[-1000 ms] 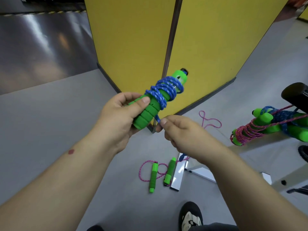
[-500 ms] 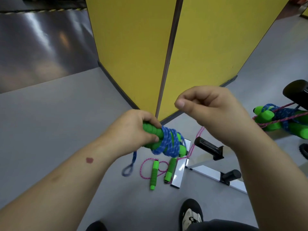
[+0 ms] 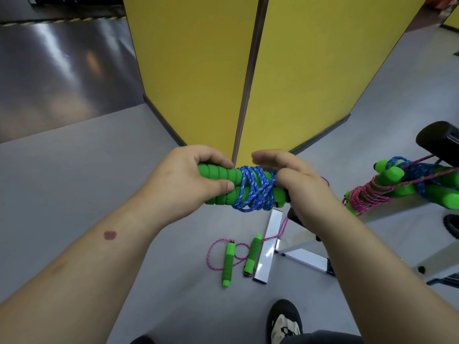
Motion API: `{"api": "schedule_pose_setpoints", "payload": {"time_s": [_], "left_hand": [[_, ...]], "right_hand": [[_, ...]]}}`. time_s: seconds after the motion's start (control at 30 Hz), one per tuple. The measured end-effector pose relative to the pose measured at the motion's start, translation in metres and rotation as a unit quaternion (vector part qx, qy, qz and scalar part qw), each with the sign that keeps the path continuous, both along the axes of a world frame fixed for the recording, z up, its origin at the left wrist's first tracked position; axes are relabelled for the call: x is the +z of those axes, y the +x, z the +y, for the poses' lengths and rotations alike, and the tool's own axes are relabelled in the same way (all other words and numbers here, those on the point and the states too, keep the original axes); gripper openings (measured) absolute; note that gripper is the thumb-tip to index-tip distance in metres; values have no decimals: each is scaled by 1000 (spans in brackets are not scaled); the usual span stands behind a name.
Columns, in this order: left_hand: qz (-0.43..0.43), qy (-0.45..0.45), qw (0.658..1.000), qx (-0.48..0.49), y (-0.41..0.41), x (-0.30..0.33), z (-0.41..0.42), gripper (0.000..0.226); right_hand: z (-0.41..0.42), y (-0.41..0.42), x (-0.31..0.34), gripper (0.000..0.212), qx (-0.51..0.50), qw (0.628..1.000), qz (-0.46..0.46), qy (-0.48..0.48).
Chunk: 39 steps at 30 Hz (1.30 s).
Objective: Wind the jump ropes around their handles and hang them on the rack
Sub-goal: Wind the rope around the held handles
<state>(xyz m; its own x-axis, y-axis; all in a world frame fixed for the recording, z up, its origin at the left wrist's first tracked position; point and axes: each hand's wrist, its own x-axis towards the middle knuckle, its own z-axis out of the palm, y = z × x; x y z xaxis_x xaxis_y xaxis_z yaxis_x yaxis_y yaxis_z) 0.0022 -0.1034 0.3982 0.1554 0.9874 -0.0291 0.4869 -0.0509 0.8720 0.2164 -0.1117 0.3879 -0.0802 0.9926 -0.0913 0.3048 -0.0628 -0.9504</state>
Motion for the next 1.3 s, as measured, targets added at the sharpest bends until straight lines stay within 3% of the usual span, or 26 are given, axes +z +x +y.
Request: {"api": "schedule_pose_setpoints", "payload": {"time_s": [0.1,0.17,0.27,0.37,0.47,0.6,0.8,0.93,1.07,1.2,1.3], "left_hand": [[2,3,1000,7,-3,0,0,22],[27,12,1000,11,-5,-1,0,21],[95,18,995,15,-7,-5,1,22],[139,5,990,0,-8,-10,3,23],[133,-7,991,-16,-8,-12,4,23],[127,4,992,22,-10,-14,4,21],[111,55,982,141,-9,-20,7,21],[116,59,982,134,-1,-20,4,22],[132,21,991,-10,8,-17,-5,24],[37,-68,988,-137,8,-1,-11,28],[-118,-113,977,-140,-2,8,-8,31]], "right_hand": [[0,2,-2,61,30,999,14,-20],[-1,7,2,64,54,993,-102,23],[1,13,6,47,62,925,-338,163],[1,10,12,20,83,899,-364,228],[-2,1,18,15,96,891,-356,265],[-8,-4,28,14,117,917,-341,171],[-18,-10,42,20,176,878,-444,20],[-26,-20,57,18,234,888,-394,36],[-22,-14,58,12,191,941,-270,74],[-11,-4,47,8,92,972,-184,112],[-4,3,34,8,20,994,-82,68]]}}
